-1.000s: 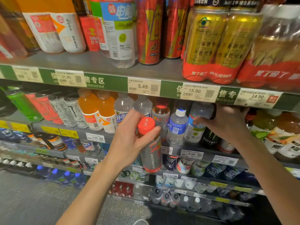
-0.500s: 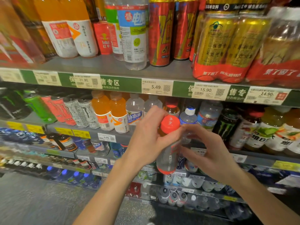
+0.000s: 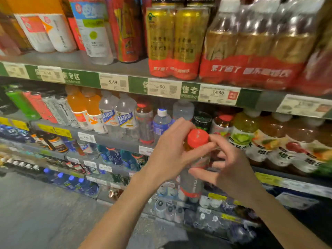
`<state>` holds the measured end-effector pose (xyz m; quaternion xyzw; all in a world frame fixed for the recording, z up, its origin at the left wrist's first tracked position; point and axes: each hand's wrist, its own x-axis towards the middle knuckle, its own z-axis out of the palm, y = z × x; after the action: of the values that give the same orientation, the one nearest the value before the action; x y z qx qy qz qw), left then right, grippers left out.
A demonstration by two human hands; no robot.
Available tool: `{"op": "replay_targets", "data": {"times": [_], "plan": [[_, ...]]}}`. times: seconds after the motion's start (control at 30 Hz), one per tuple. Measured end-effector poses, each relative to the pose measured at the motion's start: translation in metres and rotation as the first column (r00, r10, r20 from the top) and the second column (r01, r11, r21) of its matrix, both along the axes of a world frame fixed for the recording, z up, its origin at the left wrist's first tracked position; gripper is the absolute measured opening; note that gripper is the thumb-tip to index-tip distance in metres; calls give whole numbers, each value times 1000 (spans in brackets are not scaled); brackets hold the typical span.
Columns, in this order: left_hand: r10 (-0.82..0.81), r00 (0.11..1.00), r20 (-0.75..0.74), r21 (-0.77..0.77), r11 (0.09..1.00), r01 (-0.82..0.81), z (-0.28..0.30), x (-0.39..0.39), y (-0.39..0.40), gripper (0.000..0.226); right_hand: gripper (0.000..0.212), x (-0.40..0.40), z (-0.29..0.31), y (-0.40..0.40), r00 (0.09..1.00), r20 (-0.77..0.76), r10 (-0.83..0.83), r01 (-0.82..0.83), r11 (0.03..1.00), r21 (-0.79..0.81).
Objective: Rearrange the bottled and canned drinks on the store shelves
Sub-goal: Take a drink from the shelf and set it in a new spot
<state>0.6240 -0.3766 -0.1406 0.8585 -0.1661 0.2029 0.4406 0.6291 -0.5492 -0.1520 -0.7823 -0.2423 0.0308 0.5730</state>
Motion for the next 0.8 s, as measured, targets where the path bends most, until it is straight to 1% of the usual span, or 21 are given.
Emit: {"op": "replay_targets", "data": {"times": [0.07, 0.13, 0.2, 0.4, 0.47, 0.53, 0.57, 0.67, 0.7, 0.8], "plan": [[-23, 999, -29, -20, 1000, 22, 0, 1, -27, 36, 68, -1, -1, -28, 1000, -9, -20, 20, 999, 26], [-82, 992, -94, -108, 992, 72, -2, 1, -49, 33, 69, -1, -2, -52, 998, -45, -43, 45, 998, 41], [-138, 977, -162, -187, 976, 107, -9, -1, -64, 39, 69, 0, -2, -72, 996, -61, -70, 73, 996, 50], [-208, 921, -328, -182, 971, 154, -31, -9, -80, 62, 70, 4, -4, -103, 994, -77, -81, 91, 985, 145], [-229, 907, -352, -168, 969, 179, -32, -10, -82, 67, 70, 4, -4, -107, 995, -64, -76, 85, 986, 142], [-260, 891, -372, -153, 964, 218, -32, -7, -84, 59, 71, 5, -4, -109, 995, -41, -88, 93, 987, 133], [-266, 888, -375, -132, 964, 232, -32, -6, -85, 59, 71, 5, -3, -109, 995, -28, -97, 100, 987, 129], [-267, 896, -355, -91, 964, 250, -35, -4, -87, 70, 71, 6, -2, -108, 992, 13, -124, 123, 988, 94], [-264, 900, -347, -107, 965, 241, -36, -3, -87, 69, 71, 6, -3, -107, 991, 10, -131, 130, 988, 88], [-250, 910, -331, -154, 966, 210, -41, 0, -85, 57, 74, 8, -4, -102, 990, -1, -142, 142, 987, 72]]}}
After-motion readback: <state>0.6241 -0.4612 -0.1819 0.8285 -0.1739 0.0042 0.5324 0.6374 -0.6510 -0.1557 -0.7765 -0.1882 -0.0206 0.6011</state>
